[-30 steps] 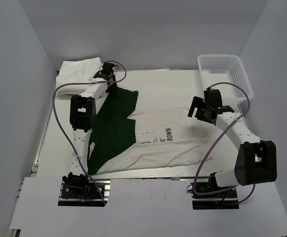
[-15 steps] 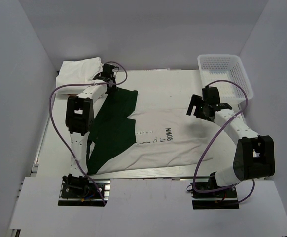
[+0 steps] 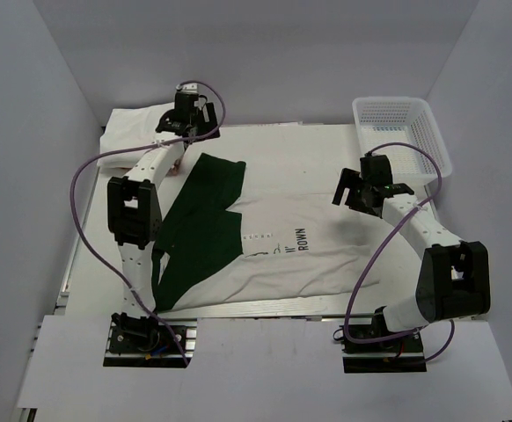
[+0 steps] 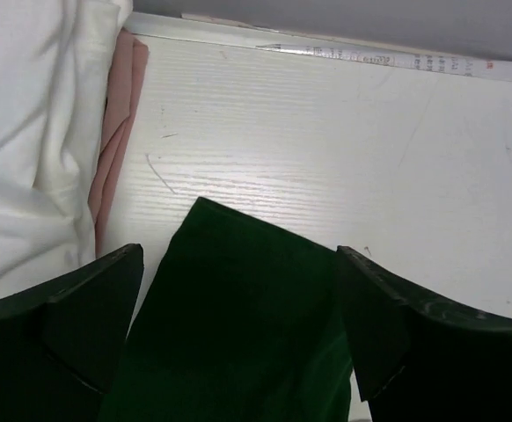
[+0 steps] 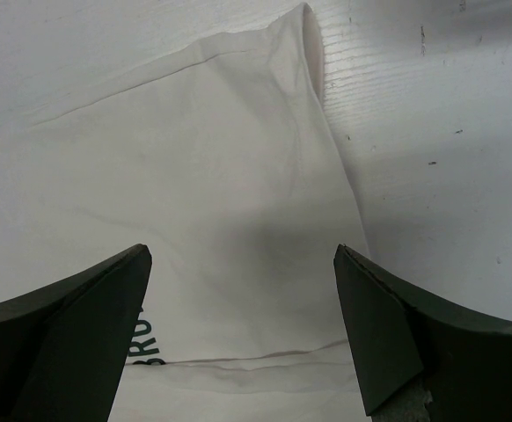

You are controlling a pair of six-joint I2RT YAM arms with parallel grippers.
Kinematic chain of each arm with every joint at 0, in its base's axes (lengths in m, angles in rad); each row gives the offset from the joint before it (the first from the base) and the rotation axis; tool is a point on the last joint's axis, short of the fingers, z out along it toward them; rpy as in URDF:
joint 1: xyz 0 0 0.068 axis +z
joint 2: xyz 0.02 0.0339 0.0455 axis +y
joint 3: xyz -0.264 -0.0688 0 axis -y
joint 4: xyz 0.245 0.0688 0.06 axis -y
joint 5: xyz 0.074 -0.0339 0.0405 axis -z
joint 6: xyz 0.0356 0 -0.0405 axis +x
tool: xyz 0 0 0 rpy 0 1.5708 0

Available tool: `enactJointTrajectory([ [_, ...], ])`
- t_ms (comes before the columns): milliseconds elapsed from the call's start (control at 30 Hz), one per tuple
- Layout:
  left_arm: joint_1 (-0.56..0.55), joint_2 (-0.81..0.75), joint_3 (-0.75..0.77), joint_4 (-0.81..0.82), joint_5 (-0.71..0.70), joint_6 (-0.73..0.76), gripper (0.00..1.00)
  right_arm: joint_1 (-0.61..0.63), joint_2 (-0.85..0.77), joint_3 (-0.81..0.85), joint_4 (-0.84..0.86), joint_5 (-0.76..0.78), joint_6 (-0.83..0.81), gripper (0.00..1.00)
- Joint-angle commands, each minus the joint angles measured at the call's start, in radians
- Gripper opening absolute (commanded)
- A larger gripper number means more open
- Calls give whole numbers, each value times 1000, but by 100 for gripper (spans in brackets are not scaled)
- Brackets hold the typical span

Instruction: Fold and stack the t-shirts

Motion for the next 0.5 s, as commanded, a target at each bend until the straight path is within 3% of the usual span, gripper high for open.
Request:
enactJointTrajectory([
  [0,-2,80,77,-76,19,22,100,7,-18,13,29,15,-3,90],
  [233,-2,226,191,-76,37,41,100,7,12,30,31,17,0,90],
  [467,-2,303,180,-96,-60,41,100,4,49,39,32,9,0,90],
])
